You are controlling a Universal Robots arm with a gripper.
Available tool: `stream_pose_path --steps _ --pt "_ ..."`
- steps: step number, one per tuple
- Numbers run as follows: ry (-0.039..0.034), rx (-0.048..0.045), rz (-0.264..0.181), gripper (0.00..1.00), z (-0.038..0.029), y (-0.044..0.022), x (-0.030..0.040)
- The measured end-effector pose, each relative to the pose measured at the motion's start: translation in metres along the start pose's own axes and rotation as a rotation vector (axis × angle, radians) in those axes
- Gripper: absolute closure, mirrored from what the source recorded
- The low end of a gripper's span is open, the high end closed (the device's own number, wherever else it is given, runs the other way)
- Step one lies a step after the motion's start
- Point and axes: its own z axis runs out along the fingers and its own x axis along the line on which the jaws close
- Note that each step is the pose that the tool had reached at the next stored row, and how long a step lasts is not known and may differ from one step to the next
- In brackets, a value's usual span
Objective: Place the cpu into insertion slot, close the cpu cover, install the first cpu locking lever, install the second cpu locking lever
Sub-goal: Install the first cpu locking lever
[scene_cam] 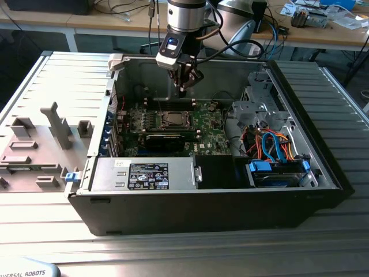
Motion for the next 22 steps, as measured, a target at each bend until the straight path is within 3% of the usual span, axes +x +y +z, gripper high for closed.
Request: stream_pose_path --steps 22 --pt "-0.0002 -0.0004 -0.012 0.89 0.0 0.0 0.0"
